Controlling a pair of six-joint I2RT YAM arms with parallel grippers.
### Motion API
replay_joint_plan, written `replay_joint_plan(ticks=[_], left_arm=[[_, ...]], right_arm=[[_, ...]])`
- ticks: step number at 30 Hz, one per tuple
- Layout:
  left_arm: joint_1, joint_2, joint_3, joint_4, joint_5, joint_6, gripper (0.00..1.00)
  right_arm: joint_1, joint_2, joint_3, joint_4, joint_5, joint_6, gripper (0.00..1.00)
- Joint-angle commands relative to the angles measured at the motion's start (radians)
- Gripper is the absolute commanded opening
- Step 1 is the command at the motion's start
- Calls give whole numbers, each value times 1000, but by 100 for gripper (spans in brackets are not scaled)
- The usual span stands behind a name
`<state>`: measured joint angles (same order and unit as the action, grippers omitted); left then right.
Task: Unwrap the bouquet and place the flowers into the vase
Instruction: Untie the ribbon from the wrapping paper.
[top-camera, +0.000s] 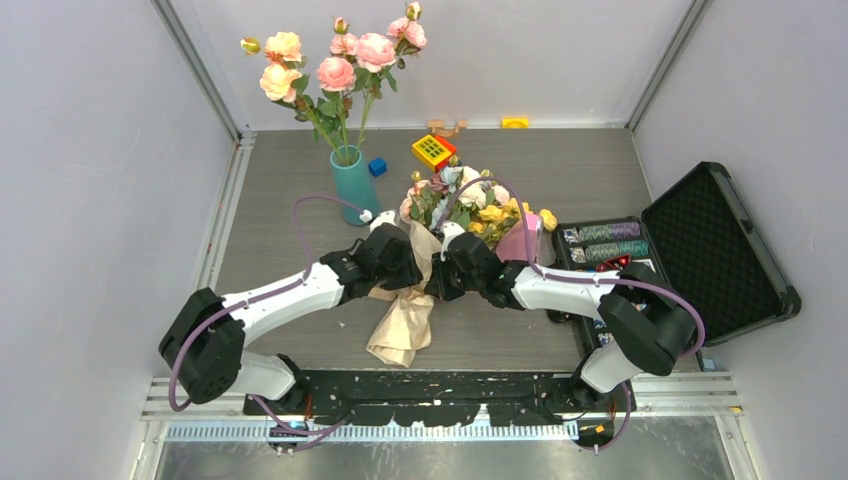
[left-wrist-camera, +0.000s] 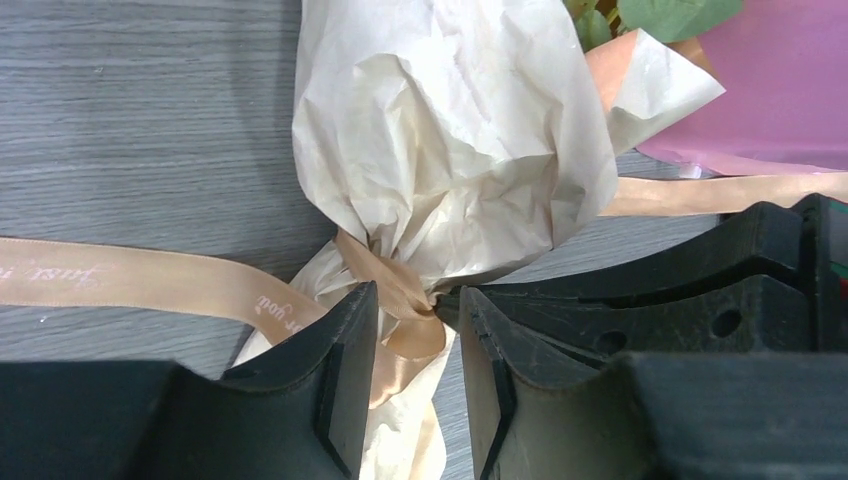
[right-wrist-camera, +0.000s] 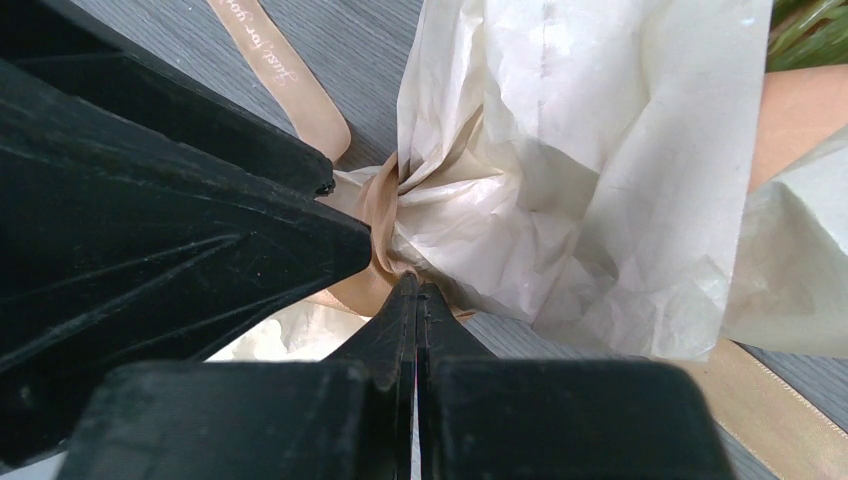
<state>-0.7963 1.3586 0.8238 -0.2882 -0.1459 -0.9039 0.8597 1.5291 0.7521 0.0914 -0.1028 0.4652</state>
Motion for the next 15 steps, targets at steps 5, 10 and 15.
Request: replay_joint_plan(ticks=[5, 10, 15], left_arm=[[3, 11, 37, 80, -13, 22, 37], [3, 23, 16, 114, 29, -11, 35], [3, 17, -3, 118, 53, -38, 35]], right_arm=[[-2, -28, -6, 30, 12, -9, 0], [-2, -26, -4, 31, 13, -8, 0], [-2, -31, -9, 31, 17, -9, 0]])
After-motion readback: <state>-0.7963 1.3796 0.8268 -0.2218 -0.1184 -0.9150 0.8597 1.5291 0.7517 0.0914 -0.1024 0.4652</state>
